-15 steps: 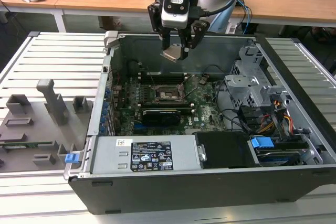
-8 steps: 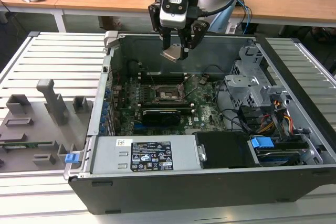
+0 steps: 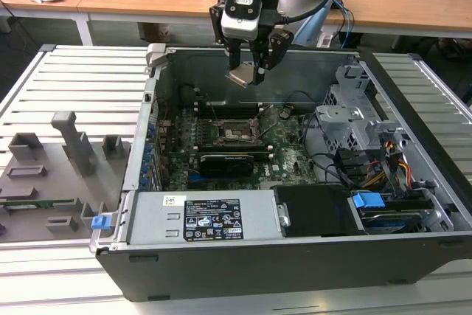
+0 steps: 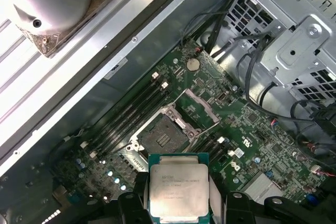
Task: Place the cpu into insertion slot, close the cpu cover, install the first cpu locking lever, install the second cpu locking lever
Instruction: 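Place the cpu into insertion slot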
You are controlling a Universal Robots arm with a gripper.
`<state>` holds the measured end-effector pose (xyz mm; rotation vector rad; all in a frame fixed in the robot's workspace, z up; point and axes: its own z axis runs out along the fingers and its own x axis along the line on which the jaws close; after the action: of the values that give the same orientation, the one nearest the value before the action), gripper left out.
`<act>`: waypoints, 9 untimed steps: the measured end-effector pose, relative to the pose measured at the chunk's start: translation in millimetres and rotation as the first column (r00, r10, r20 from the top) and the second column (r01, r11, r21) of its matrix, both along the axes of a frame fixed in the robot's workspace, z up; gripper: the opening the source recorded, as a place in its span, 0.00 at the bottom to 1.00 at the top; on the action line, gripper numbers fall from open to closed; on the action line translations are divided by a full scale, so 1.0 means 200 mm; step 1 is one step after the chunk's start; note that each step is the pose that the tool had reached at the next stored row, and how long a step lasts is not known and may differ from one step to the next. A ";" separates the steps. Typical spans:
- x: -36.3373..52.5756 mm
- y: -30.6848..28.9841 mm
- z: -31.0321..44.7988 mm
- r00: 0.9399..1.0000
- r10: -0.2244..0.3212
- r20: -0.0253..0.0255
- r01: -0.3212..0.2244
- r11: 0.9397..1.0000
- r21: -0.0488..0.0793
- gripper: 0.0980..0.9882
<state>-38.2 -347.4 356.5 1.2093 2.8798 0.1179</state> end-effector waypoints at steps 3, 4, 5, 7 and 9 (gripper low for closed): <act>0.000 0.000 0.000 1.000 -0.016 0.000 0.016 1.000 0.000 0.50; 0.000 0.000 0.000 1.000 -0.022 0.000 0.022 1.000 0.000 0.50; 0.000 0.000 0.000 1.000 -0.026 0.000 0.026 1.000 0.000 0.50; 0.000 0.000 0.000 0.999 -0.042 0.000 0.042 0.999 0.000 0.50; 0.000 0.000 0.000 0.998 -0.056 0.000 0.056 0.998 0.000 0.50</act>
<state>-38.2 -347.4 356.4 1.2889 2.8428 0.1169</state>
